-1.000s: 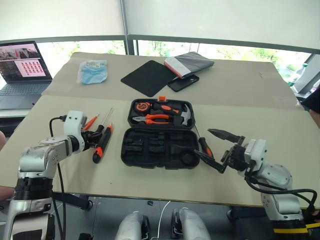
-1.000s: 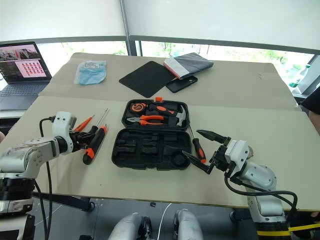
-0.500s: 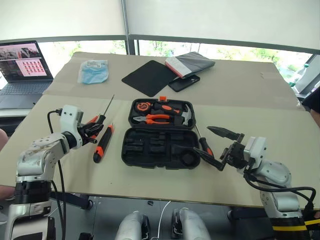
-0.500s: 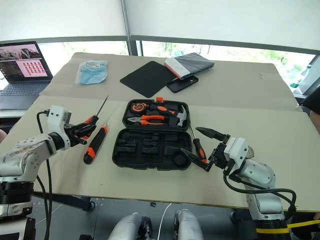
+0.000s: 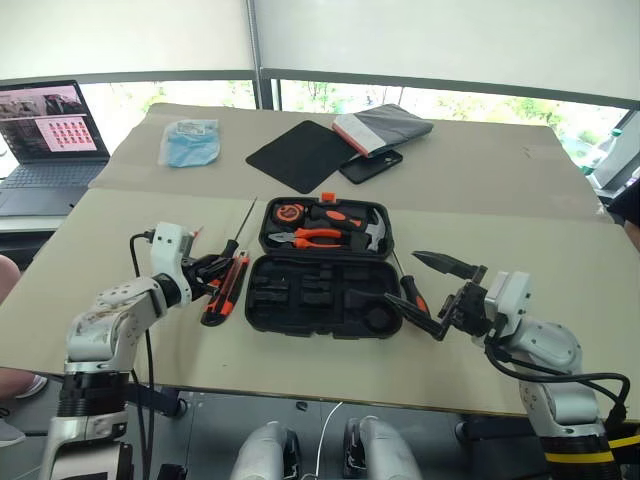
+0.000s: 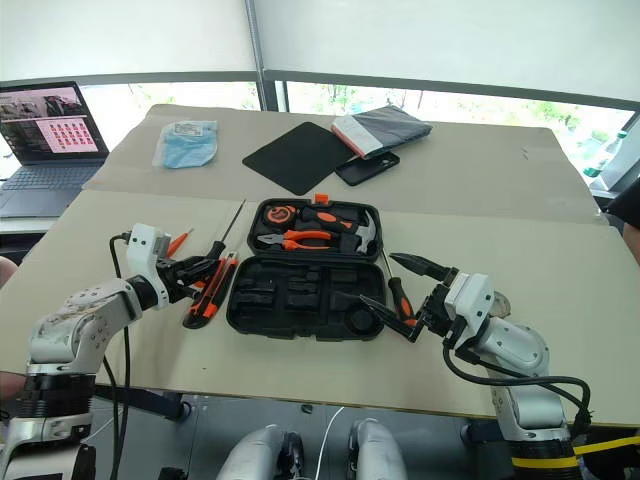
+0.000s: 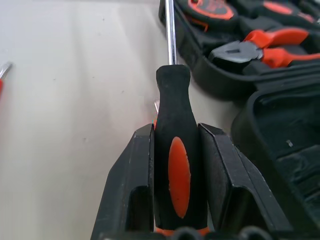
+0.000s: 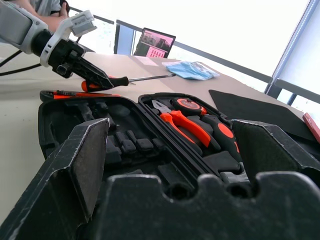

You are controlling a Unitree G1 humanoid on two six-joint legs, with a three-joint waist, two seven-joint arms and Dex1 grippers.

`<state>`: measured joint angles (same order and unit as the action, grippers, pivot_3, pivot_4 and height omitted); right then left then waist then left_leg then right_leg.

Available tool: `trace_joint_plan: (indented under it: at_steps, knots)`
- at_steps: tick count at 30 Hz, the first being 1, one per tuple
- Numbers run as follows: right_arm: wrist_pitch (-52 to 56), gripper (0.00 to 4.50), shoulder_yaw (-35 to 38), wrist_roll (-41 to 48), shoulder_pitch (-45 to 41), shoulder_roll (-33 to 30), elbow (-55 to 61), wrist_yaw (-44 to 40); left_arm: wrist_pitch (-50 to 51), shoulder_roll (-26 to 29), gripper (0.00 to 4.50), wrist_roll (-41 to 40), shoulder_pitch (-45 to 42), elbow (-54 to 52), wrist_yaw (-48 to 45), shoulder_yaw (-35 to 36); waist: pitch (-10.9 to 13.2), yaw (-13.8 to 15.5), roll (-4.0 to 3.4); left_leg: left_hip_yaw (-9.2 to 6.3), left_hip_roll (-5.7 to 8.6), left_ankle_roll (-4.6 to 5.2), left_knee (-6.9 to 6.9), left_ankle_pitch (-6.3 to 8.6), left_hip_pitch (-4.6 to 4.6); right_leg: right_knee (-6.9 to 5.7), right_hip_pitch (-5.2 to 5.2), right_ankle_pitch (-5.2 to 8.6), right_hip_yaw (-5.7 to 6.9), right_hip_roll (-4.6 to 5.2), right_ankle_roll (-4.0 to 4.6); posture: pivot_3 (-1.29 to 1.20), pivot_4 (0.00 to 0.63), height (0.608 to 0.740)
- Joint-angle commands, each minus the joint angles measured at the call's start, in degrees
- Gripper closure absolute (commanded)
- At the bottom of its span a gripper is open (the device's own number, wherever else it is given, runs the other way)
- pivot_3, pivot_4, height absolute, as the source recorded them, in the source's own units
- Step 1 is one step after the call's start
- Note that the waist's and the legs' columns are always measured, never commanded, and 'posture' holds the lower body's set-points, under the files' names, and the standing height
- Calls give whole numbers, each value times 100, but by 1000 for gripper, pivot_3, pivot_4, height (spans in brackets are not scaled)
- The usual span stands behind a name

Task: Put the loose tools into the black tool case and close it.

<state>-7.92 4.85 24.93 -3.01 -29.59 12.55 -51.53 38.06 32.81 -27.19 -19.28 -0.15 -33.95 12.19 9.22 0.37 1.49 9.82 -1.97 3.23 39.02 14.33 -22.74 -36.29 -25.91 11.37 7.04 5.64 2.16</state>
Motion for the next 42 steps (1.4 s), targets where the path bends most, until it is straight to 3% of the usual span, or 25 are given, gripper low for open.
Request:
trace_joint_plan:
  at_steps: [1,4,8,14,18,27,36,39,42]
  knots:
    - [75,0,212,49,95,-125,284,98,-1002,462,3668,-278,-55,-289,-820,753,0,-10,0,0,-1,0,0,0,-2,0,-2,0,1,-1,1,0,150,740]
    - [148,0,430,143,158,-343,267,36,-1527,1056,3668,-332,-146,-177,-2036,617,0,-16,0,0,-3,-1,1,0,-5,0,-6,0,3,-1,2,0,150,740]
    - [387,0,859,513,225,-736,260,-176,-2601,1682,3668,450,-833,104,-3459,-590,-1,81,-4,1,7,-36,5,27,-5,3,-1,1,11,-3,0,0,150,740]
    - [663,0,1089,780,108,-1084,454,-354,-3679,1001,3668,2106,-2352,1205,-3713,-2374,-2,111,-3,0,14,38,18,8,-14,12,11,-1,3,-26,-3,0,150,740]
    - [852,0,1044,830,85,-1124,674,-318,-4058,571,3668,2601,-2768,1760,-3830,-2944,-1,44,-2,1,14,45,36,7,-23,13,9,-2,3,-42,-4,0,150,740]
    - [1006,0,839,686,173,-899,1050,-17,-4495,-82,3668,3449,-3165,2763,-3369,-3425,0,28,-1,-11,2,70,76,22,-44,-1,0,-2,8,-39,-10,0,150,740]
    - [1002,0,736,637,255,-853,1133,55,-4665,-66,3668,3605,-3116,2851,-3499,-3447,-1,29,-1,-7,5,97,112,38,-67,4,-6,-14,3,-29,-32,0,150,740]
    - [1012,0,686,615,255,-824,1118,69,-4487,-136,2548,3413,-3045,2703,-3586,-3327,-1,22,-1,-8,5,98,111,38,-65,4,-6,-14,2,-31,-32,0,150,740]
    - [1054,0,646,609,269,-795,1128,80,-4411,-525,1485,3037,-3068,2666,-3055,-2867,-1,35,-1,-8,5,97,112,38,-66,3,-6,-14,2,-30,-32,0,150,740]
